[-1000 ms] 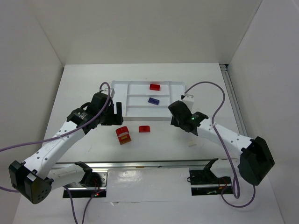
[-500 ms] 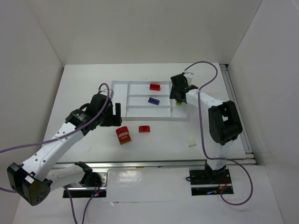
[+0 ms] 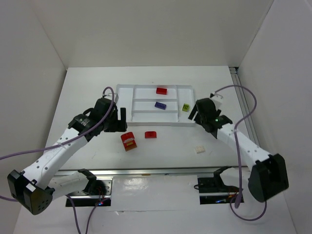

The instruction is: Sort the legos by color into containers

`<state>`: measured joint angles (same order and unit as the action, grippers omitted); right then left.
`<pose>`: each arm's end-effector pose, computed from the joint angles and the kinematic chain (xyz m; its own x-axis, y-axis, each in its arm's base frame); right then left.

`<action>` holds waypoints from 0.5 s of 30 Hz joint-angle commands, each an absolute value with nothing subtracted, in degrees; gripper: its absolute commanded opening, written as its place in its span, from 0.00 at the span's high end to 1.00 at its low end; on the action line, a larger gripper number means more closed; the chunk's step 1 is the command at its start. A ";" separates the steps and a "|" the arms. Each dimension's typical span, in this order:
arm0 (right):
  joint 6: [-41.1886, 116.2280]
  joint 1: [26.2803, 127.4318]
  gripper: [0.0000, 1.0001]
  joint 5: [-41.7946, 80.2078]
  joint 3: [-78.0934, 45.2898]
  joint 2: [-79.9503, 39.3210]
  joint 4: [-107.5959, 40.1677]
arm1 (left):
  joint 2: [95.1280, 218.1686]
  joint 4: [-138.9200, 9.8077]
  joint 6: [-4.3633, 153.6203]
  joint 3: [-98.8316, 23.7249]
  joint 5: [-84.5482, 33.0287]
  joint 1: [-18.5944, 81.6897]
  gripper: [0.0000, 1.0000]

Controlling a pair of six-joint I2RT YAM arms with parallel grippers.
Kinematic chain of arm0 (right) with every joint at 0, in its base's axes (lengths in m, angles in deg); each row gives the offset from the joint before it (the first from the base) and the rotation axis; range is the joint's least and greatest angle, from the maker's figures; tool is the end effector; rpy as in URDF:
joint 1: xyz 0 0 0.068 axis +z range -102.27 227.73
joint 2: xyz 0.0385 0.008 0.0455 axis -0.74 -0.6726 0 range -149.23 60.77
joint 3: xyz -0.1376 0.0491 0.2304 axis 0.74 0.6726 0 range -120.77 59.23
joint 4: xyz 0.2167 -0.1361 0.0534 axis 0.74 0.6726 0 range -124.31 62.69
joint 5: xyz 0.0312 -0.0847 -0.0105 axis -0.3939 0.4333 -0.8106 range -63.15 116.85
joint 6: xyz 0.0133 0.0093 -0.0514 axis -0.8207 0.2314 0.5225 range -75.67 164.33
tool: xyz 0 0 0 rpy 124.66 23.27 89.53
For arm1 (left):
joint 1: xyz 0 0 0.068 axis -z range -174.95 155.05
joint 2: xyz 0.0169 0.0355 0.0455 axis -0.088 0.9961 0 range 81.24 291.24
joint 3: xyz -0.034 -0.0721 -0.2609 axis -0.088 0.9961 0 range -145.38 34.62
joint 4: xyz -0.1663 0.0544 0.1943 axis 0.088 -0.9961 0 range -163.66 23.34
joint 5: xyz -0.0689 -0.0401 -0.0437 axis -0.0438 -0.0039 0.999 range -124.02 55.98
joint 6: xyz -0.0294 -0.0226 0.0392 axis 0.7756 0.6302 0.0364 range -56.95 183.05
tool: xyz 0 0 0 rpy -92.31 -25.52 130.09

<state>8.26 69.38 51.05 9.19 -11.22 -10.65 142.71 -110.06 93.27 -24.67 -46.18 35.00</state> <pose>0.2494 0.0833 0.2526 -0.5780 0.3483 -0.7380 0.3345 0.9260 0.1752 0.1919 -0.1019 0.3183 -0.7162 -0.1552 -0.6805 -0.0001 0.9750 -0.2223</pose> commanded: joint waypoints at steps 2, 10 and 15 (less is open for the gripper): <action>-5.39 73.30 0.19 50.65 22.31 -1.30 1.51 | 141.71 -109.99 93.28 -26.73 -46.33 35.28 0.08; -22.28 75.94 0.14 52.25 25.48 5.75 14.02 | 143.99 -108.33 93.28 -26.73 -45.18 35.28 0.08; -25.80 75.94 0.14 51.72 25.48 1.37 15.35 | 144.00 -108.32 93.28 -26.21 -44.57 35.81 0.08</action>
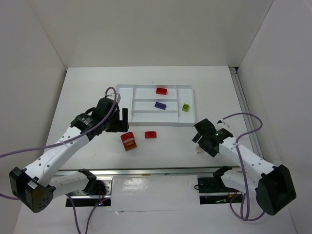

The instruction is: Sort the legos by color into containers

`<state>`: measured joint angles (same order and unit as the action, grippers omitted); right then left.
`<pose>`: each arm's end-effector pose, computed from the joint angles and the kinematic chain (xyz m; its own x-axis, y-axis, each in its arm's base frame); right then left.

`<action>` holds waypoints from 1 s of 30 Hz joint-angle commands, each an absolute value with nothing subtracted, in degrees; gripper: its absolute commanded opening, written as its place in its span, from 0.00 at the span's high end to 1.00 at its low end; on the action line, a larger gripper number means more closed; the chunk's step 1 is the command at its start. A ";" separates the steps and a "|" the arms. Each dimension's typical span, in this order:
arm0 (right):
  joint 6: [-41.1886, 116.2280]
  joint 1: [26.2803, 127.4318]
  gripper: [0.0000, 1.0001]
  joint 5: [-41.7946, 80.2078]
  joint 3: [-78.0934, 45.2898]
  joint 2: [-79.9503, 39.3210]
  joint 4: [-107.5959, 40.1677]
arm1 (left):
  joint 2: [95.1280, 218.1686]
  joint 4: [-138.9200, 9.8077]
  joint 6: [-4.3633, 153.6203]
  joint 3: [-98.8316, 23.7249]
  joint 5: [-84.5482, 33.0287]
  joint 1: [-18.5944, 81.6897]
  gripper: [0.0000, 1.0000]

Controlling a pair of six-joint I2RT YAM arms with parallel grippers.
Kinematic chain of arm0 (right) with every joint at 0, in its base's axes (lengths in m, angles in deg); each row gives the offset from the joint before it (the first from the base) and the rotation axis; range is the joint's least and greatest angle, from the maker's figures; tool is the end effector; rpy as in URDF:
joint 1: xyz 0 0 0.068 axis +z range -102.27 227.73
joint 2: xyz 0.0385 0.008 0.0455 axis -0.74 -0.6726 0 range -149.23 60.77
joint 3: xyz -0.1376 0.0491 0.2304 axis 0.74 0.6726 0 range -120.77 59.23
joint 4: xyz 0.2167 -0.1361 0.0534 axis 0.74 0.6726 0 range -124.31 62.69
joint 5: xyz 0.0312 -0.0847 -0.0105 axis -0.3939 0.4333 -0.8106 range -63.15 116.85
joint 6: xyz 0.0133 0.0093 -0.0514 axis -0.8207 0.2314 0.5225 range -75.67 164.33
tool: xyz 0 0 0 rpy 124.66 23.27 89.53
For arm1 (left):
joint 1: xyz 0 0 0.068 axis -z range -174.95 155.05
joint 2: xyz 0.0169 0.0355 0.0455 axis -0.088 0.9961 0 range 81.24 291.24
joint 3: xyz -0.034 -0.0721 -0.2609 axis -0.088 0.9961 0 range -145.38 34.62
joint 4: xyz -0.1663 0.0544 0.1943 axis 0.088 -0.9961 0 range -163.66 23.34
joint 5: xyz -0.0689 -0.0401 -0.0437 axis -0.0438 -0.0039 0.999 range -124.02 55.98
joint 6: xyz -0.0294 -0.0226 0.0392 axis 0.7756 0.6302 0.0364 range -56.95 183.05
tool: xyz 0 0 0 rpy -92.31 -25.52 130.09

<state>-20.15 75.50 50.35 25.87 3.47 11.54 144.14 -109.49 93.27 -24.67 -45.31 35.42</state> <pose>0.1504 0.0631 0.1911 -0.6333 0.6018 -0.4866 0.6177 0.7718 0.1506 0.1960 -0.1068 0.3140 -0.7313 -0.1436 -0.6668 0.0132 0.9744 -0.2242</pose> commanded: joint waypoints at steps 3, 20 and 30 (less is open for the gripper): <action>-27.03 75.94 0.14 48.04 26.19 -0.31 10.01 | 143.47 -108.32 93.28 -26.20 -44.57 35.81 0.08; -23.53 77.70 0.38 49.69 27.60 -7.87 -0.03 | 142.94 -107.79 93.81 -24.01 -45.10 35.81 0.08; -22.38 86.30 0.70 55.84 20.50 -8.67 2.60 | 141.80 -107.79 94.33 -22.95 -45.71 35.81 0.08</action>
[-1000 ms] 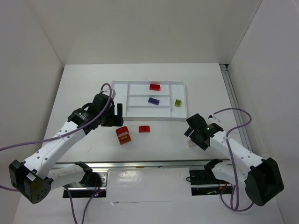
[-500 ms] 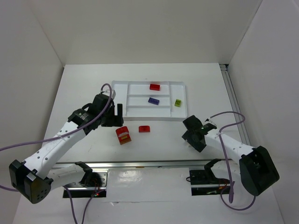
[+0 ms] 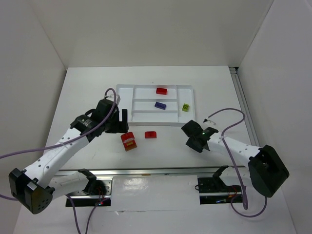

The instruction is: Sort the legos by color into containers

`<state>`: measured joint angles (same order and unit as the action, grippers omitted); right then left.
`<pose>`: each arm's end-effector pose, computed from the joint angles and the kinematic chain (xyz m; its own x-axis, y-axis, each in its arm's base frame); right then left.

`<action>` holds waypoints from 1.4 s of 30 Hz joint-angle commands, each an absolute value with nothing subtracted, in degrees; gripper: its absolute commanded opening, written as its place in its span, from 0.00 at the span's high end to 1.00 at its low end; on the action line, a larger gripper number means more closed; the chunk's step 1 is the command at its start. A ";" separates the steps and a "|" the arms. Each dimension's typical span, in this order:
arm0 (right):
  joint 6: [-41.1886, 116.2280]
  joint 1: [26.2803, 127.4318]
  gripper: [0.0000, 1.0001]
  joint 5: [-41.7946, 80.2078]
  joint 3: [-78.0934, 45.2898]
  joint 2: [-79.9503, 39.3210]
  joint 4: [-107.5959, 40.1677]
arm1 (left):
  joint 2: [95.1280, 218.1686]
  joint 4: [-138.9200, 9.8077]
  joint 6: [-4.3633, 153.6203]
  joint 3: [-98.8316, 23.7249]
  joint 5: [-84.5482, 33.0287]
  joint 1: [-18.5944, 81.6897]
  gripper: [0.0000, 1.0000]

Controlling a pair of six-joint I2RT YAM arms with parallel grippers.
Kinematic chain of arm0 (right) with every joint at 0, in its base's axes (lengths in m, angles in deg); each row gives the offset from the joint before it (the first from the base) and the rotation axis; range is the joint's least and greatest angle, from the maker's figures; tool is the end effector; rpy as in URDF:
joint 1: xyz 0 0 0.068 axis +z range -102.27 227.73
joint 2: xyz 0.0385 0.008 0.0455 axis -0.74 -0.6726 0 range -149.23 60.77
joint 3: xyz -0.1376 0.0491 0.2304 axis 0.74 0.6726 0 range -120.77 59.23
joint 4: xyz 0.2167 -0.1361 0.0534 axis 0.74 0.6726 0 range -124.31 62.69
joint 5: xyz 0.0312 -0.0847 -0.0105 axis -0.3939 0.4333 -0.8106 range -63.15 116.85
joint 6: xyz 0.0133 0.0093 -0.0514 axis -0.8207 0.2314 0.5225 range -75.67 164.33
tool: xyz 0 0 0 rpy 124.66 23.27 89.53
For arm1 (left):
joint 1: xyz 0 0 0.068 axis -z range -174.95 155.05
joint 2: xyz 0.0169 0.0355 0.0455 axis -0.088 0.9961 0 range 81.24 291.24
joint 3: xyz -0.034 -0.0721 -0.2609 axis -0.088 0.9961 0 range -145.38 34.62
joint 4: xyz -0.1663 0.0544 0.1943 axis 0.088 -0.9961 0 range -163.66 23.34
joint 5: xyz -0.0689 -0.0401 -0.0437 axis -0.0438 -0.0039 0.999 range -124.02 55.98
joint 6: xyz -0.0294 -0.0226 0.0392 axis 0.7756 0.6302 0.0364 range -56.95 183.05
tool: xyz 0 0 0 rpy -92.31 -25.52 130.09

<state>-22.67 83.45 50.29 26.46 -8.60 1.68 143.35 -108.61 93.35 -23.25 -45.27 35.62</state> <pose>0.1636 0.1002 0.1610 -0.7068 0.5320 -0.4664 0.5415 0.8310 0.1272 0.1935 -0.1062 0.3099 -0.7295 -0.1438 -0.6687 0.0168 0.9736 -0.2277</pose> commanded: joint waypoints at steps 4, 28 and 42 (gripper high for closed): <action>-14.49 91.40 0.70 58.31 12.94 -9.28 1.04 | 141.27 -107.79 94.87 -22.95 -45.71 35.81 0.08; 3.99 90.53 0.58 53.57 -24.35 -49.00 -10.05 | 136.53 -110.52 89.50 -22.16 -39.73 36.34 0.06; 3.47 89.31 0.28 55.15 -17.33 -35.23 -8.91 | 143.46 -111.57 84.49 -23.83 -39.19 40.29 0.05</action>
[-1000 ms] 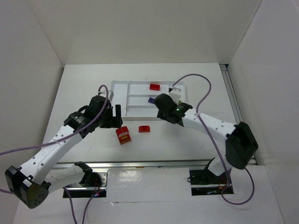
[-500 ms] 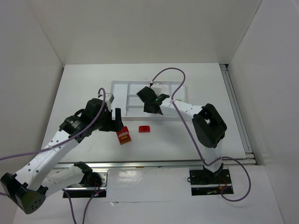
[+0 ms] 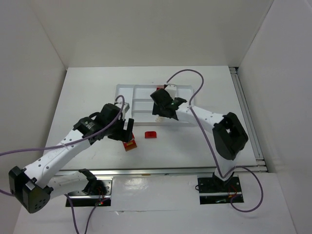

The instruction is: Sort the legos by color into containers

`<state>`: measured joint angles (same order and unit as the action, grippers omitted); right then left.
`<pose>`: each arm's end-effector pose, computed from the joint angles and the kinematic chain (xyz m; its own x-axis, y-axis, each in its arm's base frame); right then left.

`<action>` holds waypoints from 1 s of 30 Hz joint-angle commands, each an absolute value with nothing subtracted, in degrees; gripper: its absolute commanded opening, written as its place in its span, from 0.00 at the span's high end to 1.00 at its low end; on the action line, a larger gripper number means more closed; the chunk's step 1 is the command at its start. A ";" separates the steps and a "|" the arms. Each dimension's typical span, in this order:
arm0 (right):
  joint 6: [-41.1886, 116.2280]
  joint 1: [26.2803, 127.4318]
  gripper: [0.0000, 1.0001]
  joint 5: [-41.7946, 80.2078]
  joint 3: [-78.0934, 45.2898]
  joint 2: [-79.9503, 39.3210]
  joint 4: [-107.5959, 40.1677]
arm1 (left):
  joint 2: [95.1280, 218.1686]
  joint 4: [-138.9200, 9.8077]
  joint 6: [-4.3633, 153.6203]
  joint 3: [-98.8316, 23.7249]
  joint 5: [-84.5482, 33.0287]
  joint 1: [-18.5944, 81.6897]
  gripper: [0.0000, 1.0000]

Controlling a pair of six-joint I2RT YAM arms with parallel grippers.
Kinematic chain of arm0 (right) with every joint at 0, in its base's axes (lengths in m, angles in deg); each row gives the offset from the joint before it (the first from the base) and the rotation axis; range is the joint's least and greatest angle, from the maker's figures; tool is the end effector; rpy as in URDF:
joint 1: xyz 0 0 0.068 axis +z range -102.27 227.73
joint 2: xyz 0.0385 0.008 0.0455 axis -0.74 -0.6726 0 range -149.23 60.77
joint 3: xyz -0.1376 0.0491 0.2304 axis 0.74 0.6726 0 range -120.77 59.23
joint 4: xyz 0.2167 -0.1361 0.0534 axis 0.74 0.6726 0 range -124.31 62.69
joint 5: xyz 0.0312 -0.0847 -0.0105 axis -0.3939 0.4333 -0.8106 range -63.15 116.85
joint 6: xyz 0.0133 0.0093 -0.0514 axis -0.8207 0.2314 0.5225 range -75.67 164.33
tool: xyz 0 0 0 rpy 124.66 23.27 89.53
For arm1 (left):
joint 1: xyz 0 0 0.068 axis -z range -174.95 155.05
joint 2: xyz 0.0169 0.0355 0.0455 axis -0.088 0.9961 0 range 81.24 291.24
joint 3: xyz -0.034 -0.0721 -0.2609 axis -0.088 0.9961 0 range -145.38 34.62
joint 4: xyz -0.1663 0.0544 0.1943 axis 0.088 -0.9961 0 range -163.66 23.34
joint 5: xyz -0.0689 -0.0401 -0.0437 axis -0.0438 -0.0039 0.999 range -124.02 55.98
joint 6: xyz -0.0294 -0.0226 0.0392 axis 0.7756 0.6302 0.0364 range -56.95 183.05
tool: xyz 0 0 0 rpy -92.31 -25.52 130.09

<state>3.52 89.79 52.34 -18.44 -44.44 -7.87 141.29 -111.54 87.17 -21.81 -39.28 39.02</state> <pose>0.3047 0.2543 0.2224 -0.7268 0.1387 -0.6727 0.0770 0.9897 0.1210 0.1751 -0.1141 0.3046 -0.7737 0.0307 -0.6328 0.2081 0.9557 -0.2081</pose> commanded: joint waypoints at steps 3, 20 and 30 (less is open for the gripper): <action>3.47 87.73 0.28 55.68 -13.81 -27.85 -7.34 | 147.40 -113.07 85.36 -24.45 -41.22 41.87 0.05; 2.41 84.56 0.27 57.26 -7.83 -14.20 -4.25 | 156.83 -109.81 90.29 -25.24 -53.36 43.02 0.04; 2.41 84.56 0.27 56.73 -7.30 -13.68 -4.78 | 157.44 -107.18 89.07 -24.62 -50.64 43.02 0.07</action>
